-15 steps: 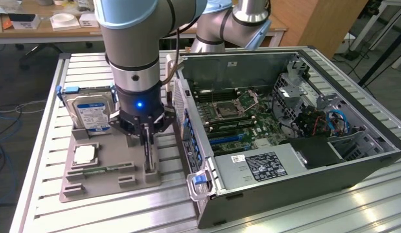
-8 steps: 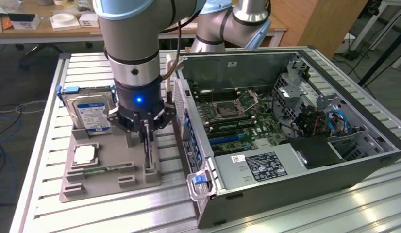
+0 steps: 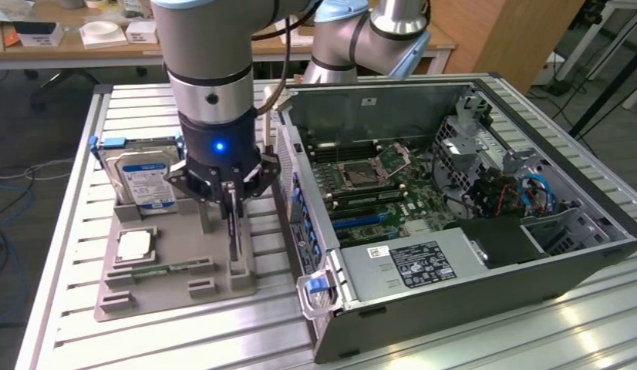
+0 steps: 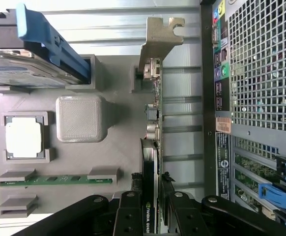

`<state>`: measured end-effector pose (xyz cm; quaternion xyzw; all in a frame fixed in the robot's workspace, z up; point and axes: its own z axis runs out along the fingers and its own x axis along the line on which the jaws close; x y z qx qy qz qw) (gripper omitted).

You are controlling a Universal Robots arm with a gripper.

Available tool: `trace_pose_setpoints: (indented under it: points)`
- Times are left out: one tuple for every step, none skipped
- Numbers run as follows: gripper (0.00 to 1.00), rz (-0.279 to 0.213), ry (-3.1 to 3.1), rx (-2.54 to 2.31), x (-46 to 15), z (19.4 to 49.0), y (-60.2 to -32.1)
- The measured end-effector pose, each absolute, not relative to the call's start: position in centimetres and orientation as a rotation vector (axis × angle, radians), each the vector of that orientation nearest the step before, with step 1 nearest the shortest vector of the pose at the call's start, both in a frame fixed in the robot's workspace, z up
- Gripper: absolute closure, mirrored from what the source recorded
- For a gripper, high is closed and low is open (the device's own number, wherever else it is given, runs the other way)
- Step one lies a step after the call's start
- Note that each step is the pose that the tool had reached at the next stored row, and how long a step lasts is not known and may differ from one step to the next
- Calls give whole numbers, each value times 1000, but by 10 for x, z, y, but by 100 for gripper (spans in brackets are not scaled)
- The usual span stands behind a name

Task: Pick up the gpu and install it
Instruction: 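Pick up the gpu and move the gpu toward the slot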

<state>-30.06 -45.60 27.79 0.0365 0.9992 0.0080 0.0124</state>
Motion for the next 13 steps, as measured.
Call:
trace_pose_setpoints:
  points:
    - [74,25,3115,114,-301,280,-456]
    - [74,25,3115,114,-301,282,-456]
    - [74,25,3115,114,-301,284,-456]
    - [74,25,3115,114,-301,286,-456]
    - [74,25,3115,114,-301,288,-456]
    - [74,25,3115,114,-301,289,-456]
    - [74,25,3115,114,-301,290,-456]
    - [74,26,3114,114,-301,290,-456]
    - [74,26,3114,114,-301,290,-456]
    - [74,26,3114,114,-301,290,-456]
    - [74,26,3115,114,-301,291,-456]
    - [74,26,3115,114,-301,291,-456]
    - [74,26,3115,114,-301,291,-456]
